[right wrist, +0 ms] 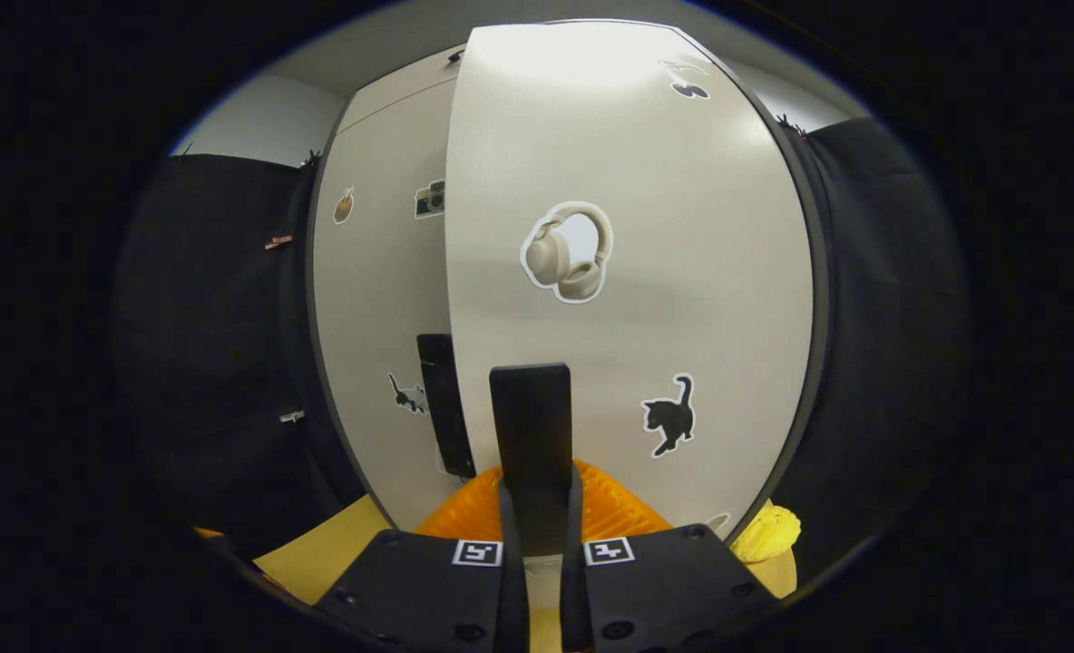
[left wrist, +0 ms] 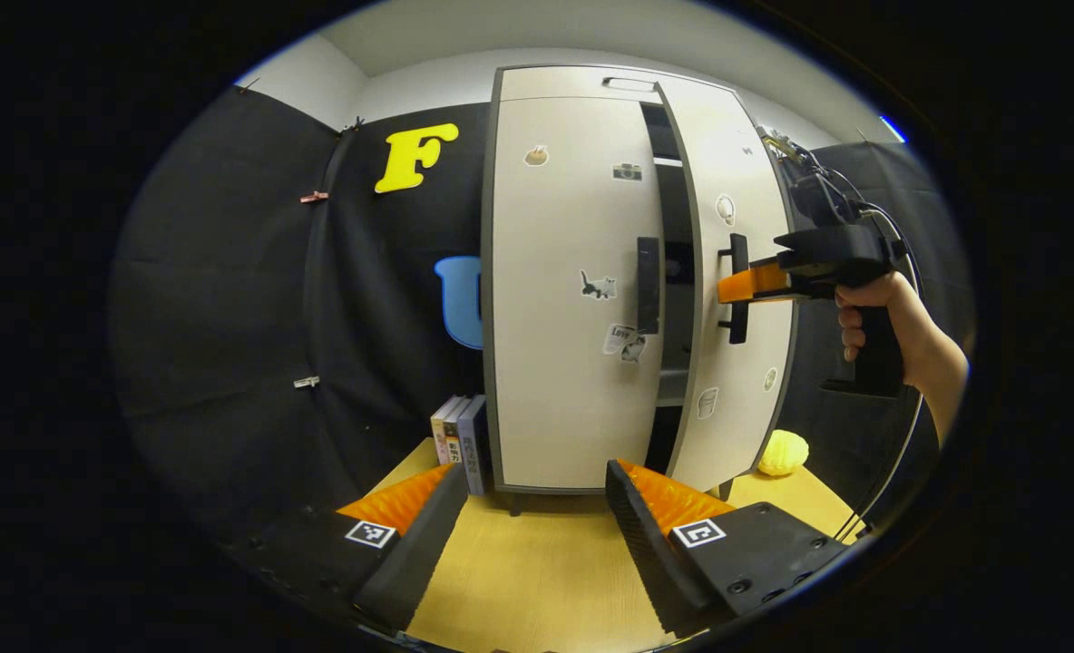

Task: Open the right door of the double-door shoe cabinet with the right hand, and open the left door with the left hand.

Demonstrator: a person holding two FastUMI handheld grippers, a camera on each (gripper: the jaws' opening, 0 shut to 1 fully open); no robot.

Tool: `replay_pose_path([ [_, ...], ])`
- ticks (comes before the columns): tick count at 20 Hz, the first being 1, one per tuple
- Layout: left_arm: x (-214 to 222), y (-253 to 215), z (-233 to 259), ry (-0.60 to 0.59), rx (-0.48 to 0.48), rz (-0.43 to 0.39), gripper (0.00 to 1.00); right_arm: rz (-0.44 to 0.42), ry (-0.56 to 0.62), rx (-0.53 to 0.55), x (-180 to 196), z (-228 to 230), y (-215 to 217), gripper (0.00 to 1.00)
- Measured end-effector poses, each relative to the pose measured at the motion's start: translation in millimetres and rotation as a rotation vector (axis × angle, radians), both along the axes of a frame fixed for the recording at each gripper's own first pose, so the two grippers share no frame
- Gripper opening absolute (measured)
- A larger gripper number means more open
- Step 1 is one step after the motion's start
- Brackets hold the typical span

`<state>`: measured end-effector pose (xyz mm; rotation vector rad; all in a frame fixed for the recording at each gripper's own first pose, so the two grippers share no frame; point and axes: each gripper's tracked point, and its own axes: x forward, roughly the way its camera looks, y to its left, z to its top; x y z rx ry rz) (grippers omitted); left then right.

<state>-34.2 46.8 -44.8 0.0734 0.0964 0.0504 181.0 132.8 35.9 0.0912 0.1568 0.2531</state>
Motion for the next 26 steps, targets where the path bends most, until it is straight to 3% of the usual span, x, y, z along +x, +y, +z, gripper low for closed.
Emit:
replay_pose_path([
  [13,10,-92,-1,-0.008,-0.043,-0.042,0.95,0.1,-0.004,0.01,-40,6,-46,0.17],
  [22,14,-143,-17,-0.019,-0.046,-0.101,0.95,-0.056,-0.055,-0.048,-38,10,-107,0.16],
  [25,13,-144,-23,-0.01,-0.054,-0.1,0.95,-0.151,-0.063,-0.016,-33,10,-131,0.16],
  [26,12,-144,-24,-0.008,-0.058,-0.098,0.95,-0.152,-0.059,0.011,-37,10,-133,0.1],
])
